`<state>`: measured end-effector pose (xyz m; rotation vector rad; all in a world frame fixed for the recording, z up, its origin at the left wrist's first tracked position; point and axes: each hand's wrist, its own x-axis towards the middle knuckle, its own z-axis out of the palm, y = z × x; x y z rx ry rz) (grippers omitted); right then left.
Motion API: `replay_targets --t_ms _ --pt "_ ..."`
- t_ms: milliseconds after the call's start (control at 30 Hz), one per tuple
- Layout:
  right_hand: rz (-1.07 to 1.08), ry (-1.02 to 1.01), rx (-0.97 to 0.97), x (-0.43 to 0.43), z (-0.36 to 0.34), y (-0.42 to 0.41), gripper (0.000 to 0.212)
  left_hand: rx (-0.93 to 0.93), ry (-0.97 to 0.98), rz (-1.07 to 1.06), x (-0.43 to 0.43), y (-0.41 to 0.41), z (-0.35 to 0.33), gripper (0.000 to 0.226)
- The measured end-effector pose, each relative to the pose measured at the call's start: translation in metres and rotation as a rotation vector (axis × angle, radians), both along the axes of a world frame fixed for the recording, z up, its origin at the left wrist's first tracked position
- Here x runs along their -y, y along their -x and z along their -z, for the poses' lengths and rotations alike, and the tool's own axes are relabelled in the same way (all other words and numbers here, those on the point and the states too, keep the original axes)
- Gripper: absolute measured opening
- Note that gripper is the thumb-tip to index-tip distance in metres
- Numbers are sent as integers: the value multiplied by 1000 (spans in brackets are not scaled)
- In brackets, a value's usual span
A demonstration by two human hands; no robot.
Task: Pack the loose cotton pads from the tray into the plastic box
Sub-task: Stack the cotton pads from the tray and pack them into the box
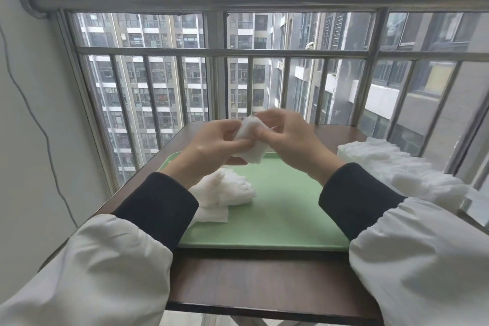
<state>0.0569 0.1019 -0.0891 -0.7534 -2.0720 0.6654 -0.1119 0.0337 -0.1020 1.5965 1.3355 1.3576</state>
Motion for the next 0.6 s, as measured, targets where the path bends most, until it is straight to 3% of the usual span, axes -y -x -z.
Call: replay_targets --t_ms 167,267,333,467,600 --pt "39 -71 219 22 -29 -18 45 -27 6 59 1 -8 -15 32" --pt "28 -32 363 29 -50 -44 31 -185 13 78 2 -26 -27 31" --pt "-8 31 372 31 -61 -67 18 -240 20 133 4 -39 -35 32" --pt "-54 160 330 33 -82 -132 15 -341 6 180 4 -78 -48 36" --pt "76 283 177 21 -83 -192 25 -476 -37 94 -10 -127 -45 31"
